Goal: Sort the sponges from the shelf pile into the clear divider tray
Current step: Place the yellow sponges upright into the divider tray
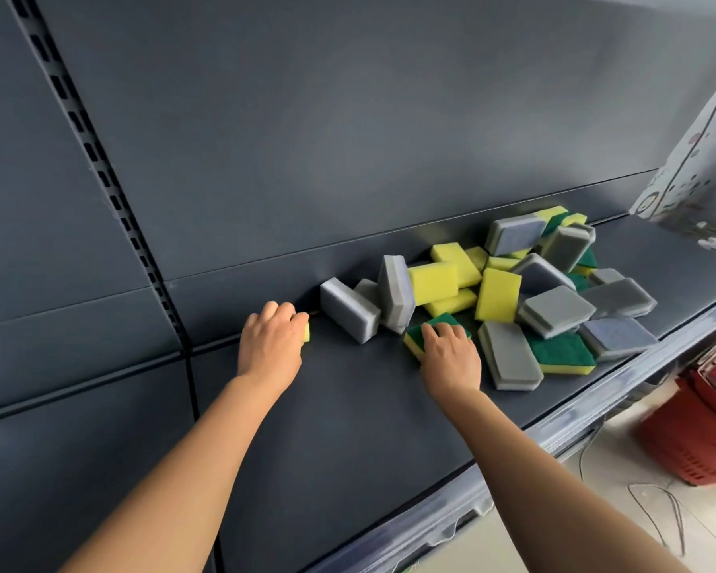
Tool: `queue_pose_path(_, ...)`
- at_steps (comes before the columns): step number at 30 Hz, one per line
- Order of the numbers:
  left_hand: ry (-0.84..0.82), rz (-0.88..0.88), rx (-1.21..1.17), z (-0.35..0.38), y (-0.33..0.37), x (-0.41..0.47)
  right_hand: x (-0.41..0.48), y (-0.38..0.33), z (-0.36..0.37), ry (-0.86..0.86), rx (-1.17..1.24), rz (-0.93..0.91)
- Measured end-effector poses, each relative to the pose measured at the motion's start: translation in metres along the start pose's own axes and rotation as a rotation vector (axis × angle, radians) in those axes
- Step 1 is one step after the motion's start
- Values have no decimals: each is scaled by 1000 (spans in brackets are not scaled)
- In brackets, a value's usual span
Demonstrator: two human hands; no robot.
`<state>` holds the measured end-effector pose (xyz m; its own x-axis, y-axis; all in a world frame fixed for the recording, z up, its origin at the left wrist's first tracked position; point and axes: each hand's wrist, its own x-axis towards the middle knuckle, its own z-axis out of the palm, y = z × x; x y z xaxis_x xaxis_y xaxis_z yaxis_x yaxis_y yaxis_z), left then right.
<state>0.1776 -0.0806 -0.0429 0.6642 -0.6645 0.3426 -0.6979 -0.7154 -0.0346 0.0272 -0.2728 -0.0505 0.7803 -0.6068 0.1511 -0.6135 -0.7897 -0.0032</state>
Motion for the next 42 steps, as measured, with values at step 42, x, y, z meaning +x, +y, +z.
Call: queue_pose_path(42, 426, -915, -831, -157, -54, -334, -214, -220, -91, -243, 1247, -681)
